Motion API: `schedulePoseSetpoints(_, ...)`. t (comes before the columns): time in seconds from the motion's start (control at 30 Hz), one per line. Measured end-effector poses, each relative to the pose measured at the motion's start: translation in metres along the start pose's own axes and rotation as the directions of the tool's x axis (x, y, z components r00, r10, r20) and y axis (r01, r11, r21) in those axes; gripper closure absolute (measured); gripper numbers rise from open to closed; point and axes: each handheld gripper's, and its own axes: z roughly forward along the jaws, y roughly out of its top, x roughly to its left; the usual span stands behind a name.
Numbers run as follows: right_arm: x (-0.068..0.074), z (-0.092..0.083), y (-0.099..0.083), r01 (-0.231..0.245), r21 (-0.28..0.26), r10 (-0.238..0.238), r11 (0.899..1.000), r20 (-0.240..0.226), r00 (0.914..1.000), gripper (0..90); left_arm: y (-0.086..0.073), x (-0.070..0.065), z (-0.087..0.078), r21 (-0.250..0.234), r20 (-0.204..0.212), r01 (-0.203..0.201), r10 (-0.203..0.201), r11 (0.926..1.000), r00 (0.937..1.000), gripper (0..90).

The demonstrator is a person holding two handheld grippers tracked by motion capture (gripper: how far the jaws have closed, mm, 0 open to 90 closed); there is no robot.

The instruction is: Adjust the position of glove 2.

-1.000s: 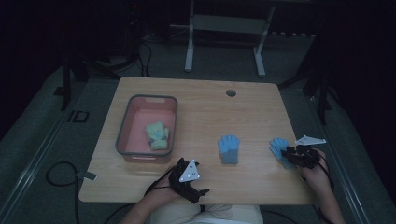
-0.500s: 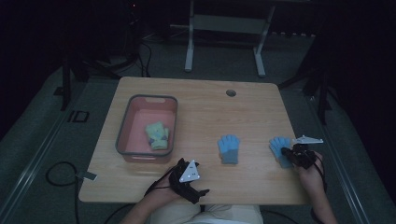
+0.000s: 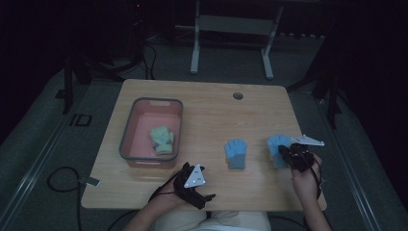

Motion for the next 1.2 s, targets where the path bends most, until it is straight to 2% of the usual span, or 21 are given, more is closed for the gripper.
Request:
schedulePoseSetpoints(0.03,0.009,0.003,0.002,-0.015,0.004,0.015,1.0,-0.007,0.9999,86.9,0.0,0.0,0.0,-0.002,0.003,0.002,-0.002,1.0,1.0,1.9)
schedulePoseSetpoints(0.23,0.027,0.009,0.007,-0.016,0.001,0.016,1.0,-0.022,0.9996,86.9,0.0,0.001,0.0,-0.002,0.003,0.0,0.0,1.0,1.0,2.0)
schedulePoseSetpoints(0.47,0.029,0.018,0.002,-0.024,0.014,0.024,1.0,-0.031,0.9992,86.8,0.0,0.0,-0.001,0.0,0.005,-0.001,0.001,1.0,1.0,1.9)
schedulePoseSetpoints(0.7,0.031,0.039,-0.01,-0.084,0.044,0.085,0.995,-0.014,0.9963,86.8,0.0,0.0,0.0,-0.003,0.008,0.0,0.0,1.0,1.0,1.9)
schedulePoseSetpoints(0.9,0.028,0.049,-0.017,-0.097,0.059,0.096,0.994,0.015,0.9953,86.6,0.0,0.0,0.0,-0.001,0.009,-0.003,0.003,1.0,1.0,1.9)
schedulePoseSetpoints(1.03,0.024,0.058,-0.024,-0.11,0.091,0.108,0.99,0.022,0.9939,85.7,0.0,0.0,0.0,0.002,0.011,-0.006,0.006,1.0,0.9999,1.9)
schedulePoseSetpoints(1.2,0.026,0.059,-0.025,-0.099,0.094,0.097,0.991,0.03,0.9949,85.0,0.0,0.0,0.0,0.002,0.011,-0.006,0.005,1.0,0.9999,1.9)
